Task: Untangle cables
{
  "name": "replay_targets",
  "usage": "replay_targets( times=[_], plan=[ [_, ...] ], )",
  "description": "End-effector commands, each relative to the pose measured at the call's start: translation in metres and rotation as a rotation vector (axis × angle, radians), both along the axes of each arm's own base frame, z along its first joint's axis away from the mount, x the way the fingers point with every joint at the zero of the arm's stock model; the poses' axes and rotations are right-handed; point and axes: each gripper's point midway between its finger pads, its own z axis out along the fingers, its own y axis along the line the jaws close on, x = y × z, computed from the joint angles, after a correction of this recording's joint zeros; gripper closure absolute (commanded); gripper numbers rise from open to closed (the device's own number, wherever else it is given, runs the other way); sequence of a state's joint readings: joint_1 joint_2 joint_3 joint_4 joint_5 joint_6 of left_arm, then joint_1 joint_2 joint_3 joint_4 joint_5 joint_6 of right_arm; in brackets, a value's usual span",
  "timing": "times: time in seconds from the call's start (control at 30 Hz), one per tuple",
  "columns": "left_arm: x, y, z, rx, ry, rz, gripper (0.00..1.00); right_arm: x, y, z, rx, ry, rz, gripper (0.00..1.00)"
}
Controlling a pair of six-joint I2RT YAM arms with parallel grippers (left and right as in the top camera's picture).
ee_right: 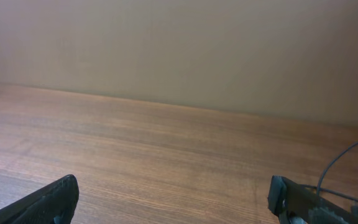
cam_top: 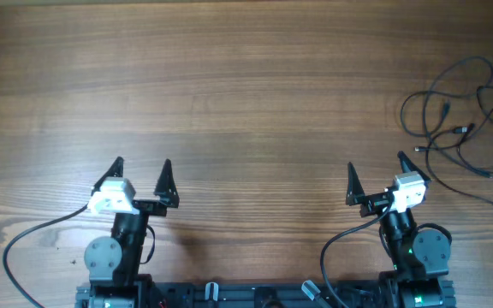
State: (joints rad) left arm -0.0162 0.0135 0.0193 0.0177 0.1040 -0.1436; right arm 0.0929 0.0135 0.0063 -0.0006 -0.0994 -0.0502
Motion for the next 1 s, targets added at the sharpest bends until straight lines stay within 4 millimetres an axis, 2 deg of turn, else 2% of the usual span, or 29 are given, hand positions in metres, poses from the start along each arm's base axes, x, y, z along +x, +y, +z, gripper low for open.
replay_targets(
  times=[0.0,0.27,0.4,0.7,0.97],
  plan=[
    [-0.001,-0.005,-0.021,0.14,0.052,-0.037,0.0,0.0,-0.003,0.003,0.013,-0.01,-0.017,0.0],
    [-0.001,-0.007,-0.025,0.164,0.065,-0.046,0.0,0.0,-0.003,0.003,0.013,-0.01,-0.017,0.0],
    [-0.002,-0.013,-0.023,0.164,0.054,-0.085,0.0,0.0,-0.003,0.003,0.013,-0.01,-0.017,0.0],
    [-0.002,-0.012,-0.024,0.163,0.059,-0.078,0.0,0.0,-0.003,0.003,0.013,-0.01,-0.017,0.0],
    [-0.004,-0.021,-0.024,0.168,0.053,-0.121,0.0,0.0,-0.003,0.002,0.013,-0.01,-0.017,0.0]
  ],
)
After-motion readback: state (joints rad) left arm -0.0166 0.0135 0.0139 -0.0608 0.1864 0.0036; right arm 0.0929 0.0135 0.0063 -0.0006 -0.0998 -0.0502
